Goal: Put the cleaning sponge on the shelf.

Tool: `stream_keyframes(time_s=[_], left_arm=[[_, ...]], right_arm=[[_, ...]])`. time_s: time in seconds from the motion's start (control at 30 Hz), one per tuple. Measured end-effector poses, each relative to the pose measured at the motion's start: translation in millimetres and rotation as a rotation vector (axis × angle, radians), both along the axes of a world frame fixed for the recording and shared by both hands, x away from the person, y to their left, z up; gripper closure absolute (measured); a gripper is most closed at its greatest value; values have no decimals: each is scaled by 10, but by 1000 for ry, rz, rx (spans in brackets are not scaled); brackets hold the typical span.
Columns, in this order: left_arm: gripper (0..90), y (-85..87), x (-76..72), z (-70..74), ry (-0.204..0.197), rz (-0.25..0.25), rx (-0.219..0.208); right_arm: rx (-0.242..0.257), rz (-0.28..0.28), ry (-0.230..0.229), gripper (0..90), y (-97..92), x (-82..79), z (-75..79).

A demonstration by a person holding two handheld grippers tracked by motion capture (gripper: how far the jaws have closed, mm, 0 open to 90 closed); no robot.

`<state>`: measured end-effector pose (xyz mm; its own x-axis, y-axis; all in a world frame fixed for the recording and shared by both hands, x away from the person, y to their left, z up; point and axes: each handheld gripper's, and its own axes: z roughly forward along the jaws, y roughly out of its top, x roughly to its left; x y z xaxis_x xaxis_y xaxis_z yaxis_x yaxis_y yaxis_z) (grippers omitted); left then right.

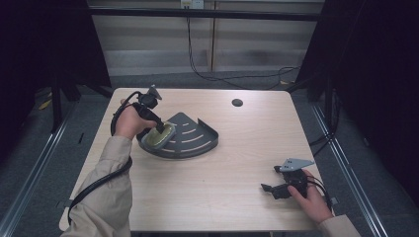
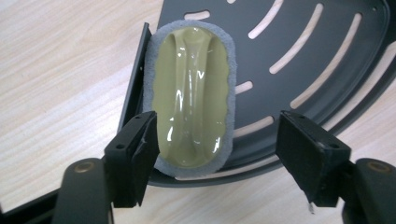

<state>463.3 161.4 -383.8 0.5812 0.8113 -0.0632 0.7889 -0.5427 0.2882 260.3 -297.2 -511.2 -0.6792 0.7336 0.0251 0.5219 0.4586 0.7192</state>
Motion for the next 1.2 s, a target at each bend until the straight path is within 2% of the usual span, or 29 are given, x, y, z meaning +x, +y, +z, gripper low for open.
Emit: stream_keyframes(time_s=[0.2,0.43,1.2], left_arm=[[236,9,-70,43,-13,6,-16],[211,60,-136,29,-16,12,-30],[208,218,-459,73,-43,0,-81]], right_arm=[[3,-1,-1,111,4,0,-3],[3,-1,-1,111,4,0,-3],[3,-5,3,112,5,-5,0]])
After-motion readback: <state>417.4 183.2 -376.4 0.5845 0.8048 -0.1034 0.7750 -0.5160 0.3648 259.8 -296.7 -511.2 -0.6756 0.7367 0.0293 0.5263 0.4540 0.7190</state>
